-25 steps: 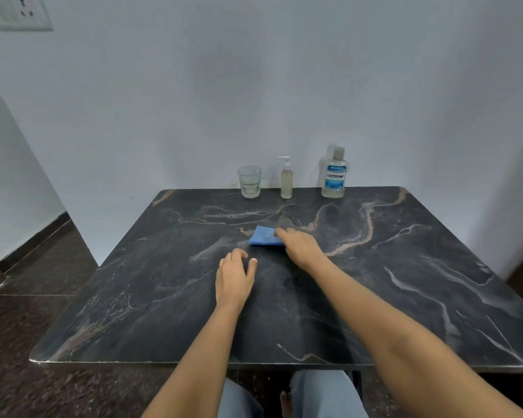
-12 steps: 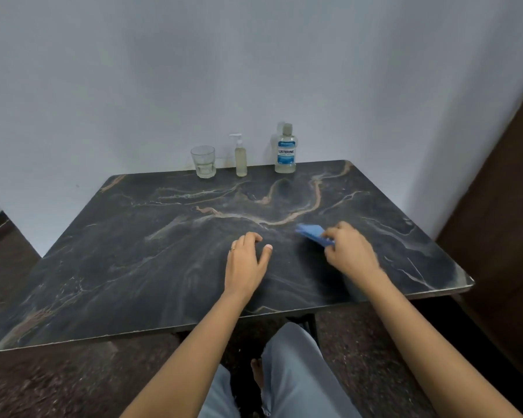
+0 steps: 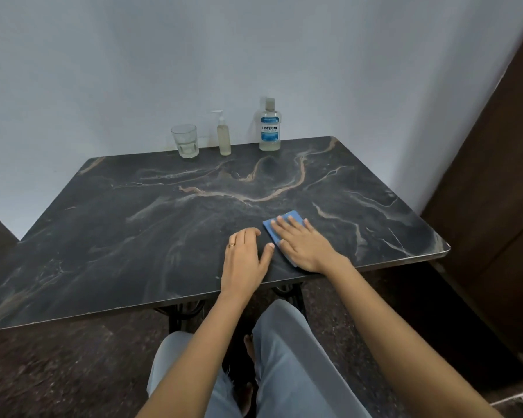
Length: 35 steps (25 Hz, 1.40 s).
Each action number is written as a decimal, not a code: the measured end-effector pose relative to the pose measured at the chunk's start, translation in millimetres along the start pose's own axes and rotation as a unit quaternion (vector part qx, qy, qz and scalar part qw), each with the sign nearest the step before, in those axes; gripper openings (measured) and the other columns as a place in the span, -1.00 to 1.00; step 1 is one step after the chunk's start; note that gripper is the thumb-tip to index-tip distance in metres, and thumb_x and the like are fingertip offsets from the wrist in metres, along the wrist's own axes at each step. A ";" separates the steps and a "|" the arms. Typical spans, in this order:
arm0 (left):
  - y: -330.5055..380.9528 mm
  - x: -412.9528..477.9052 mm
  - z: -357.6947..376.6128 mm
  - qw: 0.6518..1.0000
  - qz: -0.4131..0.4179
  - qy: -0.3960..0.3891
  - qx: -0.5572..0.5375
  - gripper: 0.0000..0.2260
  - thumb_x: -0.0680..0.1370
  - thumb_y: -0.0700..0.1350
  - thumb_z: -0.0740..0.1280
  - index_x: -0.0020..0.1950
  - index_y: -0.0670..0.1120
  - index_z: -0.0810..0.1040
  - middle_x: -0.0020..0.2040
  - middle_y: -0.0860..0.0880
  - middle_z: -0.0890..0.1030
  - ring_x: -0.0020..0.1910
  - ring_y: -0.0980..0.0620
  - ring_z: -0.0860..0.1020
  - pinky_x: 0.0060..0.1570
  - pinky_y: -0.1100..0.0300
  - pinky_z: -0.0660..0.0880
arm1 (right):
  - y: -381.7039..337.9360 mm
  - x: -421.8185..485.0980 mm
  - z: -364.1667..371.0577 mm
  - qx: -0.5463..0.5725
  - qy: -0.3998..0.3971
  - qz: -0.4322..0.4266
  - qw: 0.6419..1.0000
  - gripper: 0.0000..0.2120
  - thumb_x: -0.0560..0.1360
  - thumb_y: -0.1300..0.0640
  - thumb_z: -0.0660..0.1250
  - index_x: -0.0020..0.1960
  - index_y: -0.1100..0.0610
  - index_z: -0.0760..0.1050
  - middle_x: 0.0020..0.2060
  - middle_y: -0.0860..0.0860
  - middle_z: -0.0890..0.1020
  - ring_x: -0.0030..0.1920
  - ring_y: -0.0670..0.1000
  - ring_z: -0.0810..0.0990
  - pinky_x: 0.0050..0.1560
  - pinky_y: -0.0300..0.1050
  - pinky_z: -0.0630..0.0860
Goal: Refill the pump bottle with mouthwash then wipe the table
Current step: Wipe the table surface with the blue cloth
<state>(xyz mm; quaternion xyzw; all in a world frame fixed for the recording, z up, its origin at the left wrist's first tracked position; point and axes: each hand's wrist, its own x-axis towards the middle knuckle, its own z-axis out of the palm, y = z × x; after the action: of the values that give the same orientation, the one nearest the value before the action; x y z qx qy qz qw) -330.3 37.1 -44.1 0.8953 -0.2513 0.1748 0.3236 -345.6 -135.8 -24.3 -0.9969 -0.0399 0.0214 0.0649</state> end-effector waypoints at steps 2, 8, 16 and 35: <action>-0.1 -0.2 -1.5 1.000 -0.016 0.018 -0.013 -0.72 0.59 -0.04 0.29 0.20 -0.18 0.49 0.15 -0.09 0.55 0.21 -0.08 0.44 0.26 0.08 0.34 | -14.5 -7.8 10.5 0.010 0.003 -0.044 0.999 -0.51 0.66 -0.02 -0.12 0.56 -0.01 -0.10 0.56 -0.04 -0.03 0.56 -0.01 -0.12 0.51 0.04 -0.19; -1.6 -1.6 -3.6 0.998 -0.046 0.012 -0.034 -0.73 0.61 -0.02 0.25 0.20 -0.17 0.48 0.16 -0.06 0.55 0.24 -0.04 0.40 0.22 0.10 0.36 | 36.9 -13.8 -14.0 0.016 -0.025 0.069 0.997 -0.52 0.66 -0.01 -0.12 0.57 -0.04 -0.07 0.56 -0.05 -0.04 0.55 -0.03 -0.11 0.52 0.10 -0.18; -5.3 0.1 -5.9 0.992 -0.096 0.018 -0.078 -0.75 0.61 -0.03 0.24 0.19 -0.16 0.48 0.15 -0.04 0.53 0.25 -0.01 0.37 0.18 0.15 0.35 | 36.1 -26.0 -6.7 0.010 -0.040 -0.034 0.999 -0.53 0.66 -0.03 -0.12 0.56 -0.09 -0.09 0.56 -0.08 -0.04 0.55 -0.06 -0.10 0.51 0.10 -0.19; -42.5 4.4 -34.0 0.991 -0.125 -0.019 0.049 -0.70 0.62 -0.04 0.20 0.28 -0.19 0.42 0.21 -0.14 0.52 0.27 -0.14 0.39 0.25 0.00 0.34 | 7.9 22.2 -16.0 0.008 -0.064 -0.018 0.998 -0.52 0.67 -0.01 -0.14 0.56 -0.04 -0.12 0.56 -0.05 -0.08 0.55 -0.01 -0.15 0.52 0.12 -0.22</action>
<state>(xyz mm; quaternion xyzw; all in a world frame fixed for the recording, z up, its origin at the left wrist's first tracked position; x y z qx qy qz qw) -307.9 86.6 -38.1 0.9377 -0.1341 0.1283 0.2938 -322.2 -143.9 -10.3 -0.9920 -0.0616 0.0842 0.0706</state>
